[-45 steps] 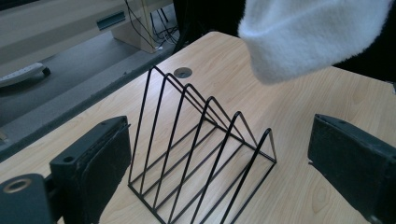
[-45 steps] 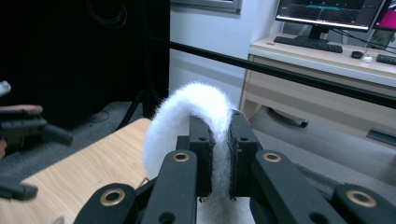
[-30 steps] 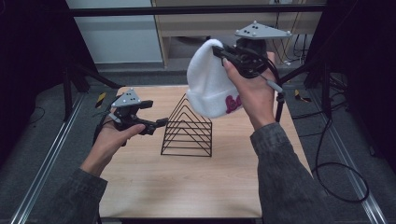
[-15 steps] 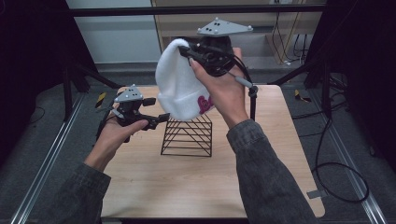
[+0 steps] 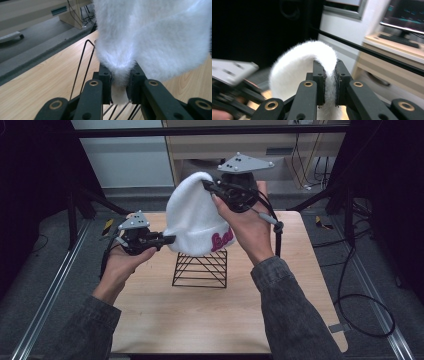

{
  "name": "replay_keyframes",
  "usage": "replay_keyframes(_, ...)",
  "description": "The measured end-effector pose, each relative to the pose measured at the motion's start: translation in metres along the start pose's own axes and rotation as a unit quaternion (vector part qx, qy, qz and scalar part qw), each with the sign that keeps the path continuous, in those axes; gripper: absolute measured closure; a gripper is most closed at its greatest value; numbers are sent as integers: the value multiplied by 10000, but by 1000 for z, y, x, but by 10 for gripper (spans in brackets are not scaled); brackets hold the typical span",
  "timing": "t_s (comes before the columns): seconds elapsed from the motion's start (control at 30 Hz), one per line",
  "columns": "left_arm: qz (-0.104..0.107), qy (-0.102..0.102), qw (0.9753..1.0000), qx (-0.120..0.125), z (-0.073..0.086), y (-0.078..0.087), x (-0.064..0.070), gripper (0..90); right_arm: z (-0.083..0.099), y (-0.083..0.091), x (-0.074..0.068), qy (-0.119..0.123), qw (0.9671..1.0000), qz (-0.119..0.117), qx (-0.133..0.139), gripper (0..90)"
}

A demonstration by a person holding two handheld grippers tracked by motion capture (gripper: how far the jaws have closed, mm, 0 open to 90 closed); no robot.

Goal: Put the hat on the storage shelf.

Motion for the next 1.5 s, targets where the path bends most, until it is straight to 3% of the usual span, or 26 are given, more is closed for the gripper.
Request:
replay_keyframes(0.3, -104, 27, 9999, -102, -2, 4, -1, 776, 32, -13, 30, -331, 9987, 193, -329, 822)
replay_keyframes(0.47, 101, 211, 9997, -86, -2, -1, -3, 782, 44, -22, 39, -412, 9974, 269, -522, 820)
replay_keyframes(0.63, -163, 103, 9996, -205, -2, -8, -9, 785, 53, -30, 45, -518, 9965, 280, -598, 820)
replay_keyframes(0.9, -422, 14, 9983, -395, 2, -22, -17, 789, 66, -38, 47, -497, 9958, 291, -714, 819)
replay_keyframes(1.27, -500, 75, 9977, -461, 6, -37, -27, 790, 74, -48, 49, -456, 9952, 310, -809, 819)
replay_keyframes(1.5, -532, 80, 9971, -532, 18, -42, -29, 791, 81, -52, 43, -324, 9954, 285, -857, 817)
Point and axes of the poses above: each handheld gripper's, and its own axes: y roughly backward along the jaws, z roughly out of its underside, x roughly to its right, the point moved 9 cm from there along -y, roughly forward along the jaws, and after that the axes turned 15 degrees about -x, right-handed, at the moved point
